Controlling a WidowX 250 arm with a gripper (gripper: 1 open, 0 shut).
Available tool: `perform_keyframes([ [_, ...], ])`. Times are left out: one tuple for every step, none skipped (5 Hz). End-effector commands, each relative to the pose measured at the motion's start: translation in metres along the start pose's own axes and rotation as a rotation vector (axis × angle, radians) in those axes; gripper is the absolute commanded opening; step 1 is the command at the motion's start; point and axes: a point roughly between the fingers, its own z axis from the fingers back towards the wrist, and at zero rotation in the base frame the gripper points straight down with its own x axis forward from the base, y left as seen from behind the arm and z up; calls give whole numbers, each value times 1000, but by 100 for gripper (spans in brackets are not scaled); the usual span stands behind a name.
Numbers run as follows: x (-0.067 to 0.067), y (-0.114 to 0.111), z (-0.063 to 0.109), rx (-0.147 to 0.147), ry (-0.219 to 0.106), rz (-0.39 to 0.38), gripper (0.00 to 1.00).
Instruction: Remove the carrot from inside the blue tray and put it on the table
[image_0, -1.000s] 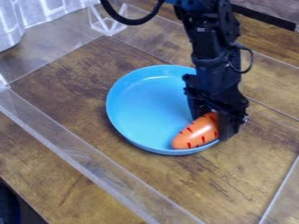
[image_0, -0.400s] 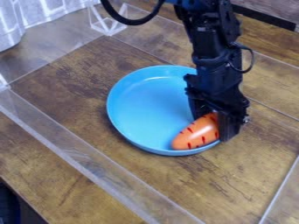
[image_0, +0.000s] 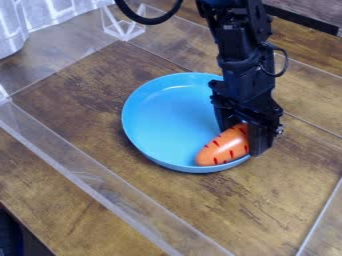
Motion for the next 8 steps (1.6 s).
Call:
perform_keyframes([
  [16, 0, 27, 7, -83, -15, 0],
  [16, -1, 29, 1, -84, -18, 0],
  [16, -2, 31, -4, -84, -22, 0],
  [16, -3, 34, -9, -85, -25, 0],
  [18, -2, 39, -3, -87, -25, 0],
  [19, 0, 45, 3, -91, -25, 0],
  [20, 2, 50, 5, -95, -26, 0],
  [19, 2, 54, -2, -98, -28, 0],
])
